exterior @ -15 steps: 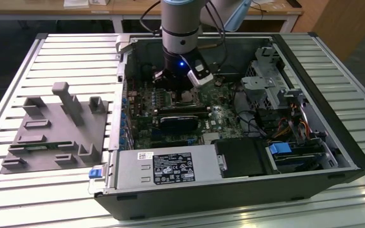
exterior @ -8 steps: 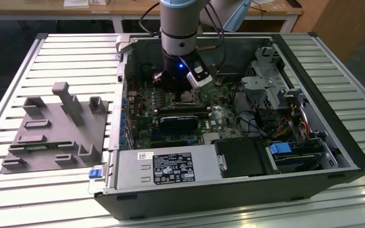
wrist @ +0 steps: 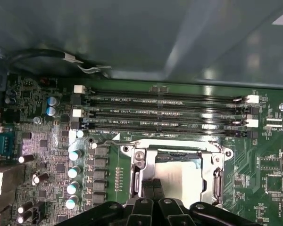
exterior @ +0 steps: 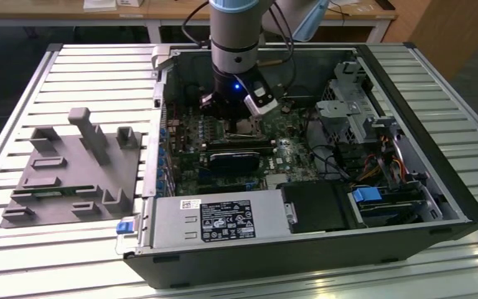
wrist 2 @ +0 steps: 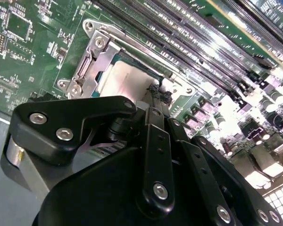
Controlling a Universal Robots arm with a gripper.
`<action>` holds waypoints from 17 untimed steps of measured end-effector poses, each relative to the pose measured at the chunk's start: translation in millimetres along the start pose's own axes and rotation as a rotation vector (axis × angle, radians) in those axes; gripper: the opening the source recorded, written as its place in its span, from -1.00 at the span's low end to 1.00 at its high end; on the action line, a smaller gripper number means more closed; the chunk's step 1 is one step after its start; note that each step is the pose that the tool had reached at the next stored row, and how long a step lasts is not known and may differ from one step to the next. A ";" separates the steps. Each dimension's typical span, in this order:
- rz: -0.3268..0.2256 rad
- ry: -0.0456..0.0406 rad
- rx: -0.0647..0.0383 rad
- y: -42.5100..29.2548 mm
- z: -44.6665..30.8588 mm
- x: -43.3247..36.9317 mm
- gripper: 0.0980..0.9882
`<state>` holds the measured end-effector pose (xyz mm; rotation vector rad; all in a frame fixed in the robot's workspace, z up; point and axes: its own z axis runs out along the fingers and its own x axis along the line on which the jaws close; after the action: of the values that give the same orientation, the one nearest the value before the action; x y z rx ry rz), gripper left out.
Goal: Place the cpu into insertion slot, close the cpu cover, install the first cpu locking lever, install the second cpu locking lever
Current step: 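Close the cpu cover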
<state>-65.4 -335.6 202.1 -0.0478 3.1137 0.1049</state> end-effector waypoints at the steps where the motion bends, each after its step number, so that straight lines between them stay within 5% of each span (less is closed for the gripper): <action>1: 0.000 -0.0001 -0.002 0.0 -0.6 0.0 -0.98; 6: 0.000 -0.0006 -0.015 0.1 -3.9 -0.1 -0.98; 12: 0.002 -0.0025 -0.074 -4.9 -4.0 2.6 -0.98; 17: 0.002 -0.0028 -0.085 -9.4 -2.4 4.3 -0.98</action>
<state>-69.4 -345.3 203.7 -0.0460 3.1051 0.2372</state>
